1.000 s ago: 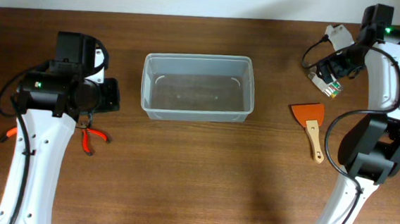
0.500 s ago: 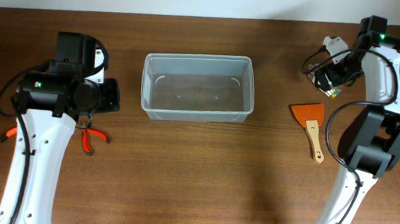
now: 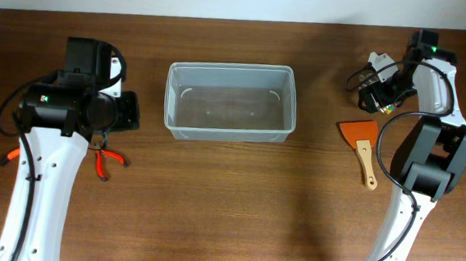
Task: Pack container
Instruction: 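Close the right gripper on the marker blister pack, then lift the marker pack and carry it over the container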
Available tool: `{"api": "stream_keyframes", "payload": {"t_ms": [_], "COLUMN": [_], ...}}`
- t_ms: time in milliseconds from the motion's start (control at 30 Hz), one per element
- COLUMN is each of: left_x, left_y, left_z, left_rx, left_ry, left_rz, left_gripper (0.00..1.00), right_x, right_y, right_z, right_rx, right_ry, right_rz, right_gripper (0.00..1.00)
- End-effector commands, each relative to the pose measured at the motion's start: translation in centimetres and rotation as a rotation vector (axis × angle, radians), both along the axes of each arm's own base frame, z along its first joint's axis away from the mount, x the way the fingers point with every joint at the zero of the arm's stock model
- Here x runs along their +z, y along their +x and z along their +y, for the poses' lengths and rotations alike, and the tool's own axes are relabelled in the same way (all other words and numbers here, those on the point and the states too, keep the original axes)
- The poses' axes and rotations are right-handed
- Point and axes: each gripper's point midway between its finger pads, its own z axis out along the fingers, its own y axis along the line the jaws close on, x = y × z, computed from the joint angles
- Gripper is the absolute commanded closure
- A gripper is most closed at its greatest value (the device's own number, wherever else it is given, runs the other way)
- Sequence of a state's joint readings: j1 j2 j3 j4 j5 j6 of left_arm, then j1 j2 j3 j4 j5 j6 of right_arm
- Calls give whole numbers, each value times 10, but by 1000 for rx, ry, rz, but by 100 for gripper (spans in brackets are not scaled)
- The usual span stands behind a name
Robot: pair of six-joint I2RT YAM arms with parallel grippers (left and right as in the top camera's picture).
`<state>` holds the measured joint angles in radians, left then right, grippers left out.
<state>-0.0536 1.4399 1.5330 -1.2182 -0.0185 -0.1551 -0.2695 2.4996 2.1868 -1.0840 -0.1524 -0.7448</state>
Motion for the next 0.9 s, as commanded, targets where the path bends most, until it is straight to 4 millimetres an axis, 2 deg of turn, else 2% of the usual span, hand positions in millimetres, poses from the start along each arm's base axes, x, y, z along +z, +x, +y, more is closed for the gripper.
{"api": "stream_keyframes", "payload": {"t_ms": [0,167,367,867], "left_x": [5,5,5,5], "left_y": [-2,-2,-2,-3], "left_z": [2,2,2,2], "left_rx": [21,21,21,21], "left_ry": [-4,-4,-4,-4], "left_rz": [-17,-17,-17,-14], "left_gripper": [97,97,97,97], "right_x": [-8,-8,-8,-8], "right_y": [0,0,0,0], "right_z": [4,4,4,4], "right_rx": [13,13,13,10], "right_ry": [25,25,28,29], "right_rz": [3,3,3,2], "right_gripper": [1,12,30,54]}}
